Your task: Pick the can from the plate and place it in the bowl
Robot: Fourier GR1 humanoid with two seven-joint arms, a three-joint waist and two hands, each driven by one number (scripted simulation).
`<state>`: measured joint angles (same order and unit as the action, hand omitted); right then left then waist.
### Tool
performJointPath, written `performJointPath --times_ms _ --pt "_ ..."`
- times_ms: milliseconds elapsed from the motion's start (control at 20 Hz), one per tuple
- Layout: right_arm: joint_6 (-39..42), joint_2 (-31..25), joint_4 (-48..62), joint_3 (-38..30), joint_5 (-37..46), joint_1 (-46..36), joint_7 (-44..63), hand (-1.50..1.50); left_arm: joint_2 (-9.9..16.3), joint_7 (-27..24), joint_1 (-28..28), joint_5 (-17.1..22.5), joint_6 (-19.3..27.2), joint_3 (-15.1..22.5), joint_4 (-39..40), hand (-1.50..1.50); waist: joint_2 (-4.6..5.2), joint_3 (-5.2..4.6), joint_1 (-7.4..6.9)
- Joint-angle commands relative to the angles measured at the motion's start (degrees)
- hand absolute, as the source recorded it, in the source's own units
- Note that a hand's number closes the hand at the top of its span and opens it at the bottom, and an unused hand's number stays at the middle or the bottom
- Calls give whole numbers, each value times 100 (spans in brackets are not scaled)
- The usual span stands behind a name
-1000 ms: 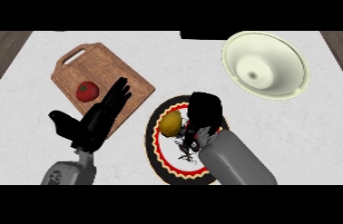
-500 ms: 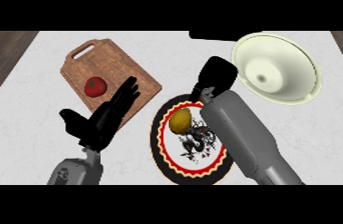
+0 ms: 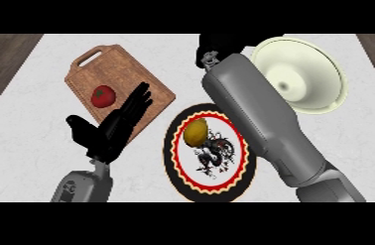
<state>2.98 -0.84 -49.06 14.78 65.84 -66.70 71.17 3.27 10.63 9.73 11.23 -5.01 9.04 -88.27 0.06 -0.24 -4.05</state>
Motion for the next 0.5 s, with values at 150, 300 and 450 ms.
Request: performJointPath --times_ms 150,300,450 --pt "169 80 658 -578 605 -1202 1404 150 17 35 -66 16 36 -57 -87 0 -15 9 146" --pt "-43 80 1020 -630 788 -1385 1405 150 -25 -104 78 -57 -2 -31 174 0 40 4 137" --pt "-171 80 1000 -839 1027 -1417 1405 150 41 -101 -69 -58 103 -177 95 0 9 15 266"
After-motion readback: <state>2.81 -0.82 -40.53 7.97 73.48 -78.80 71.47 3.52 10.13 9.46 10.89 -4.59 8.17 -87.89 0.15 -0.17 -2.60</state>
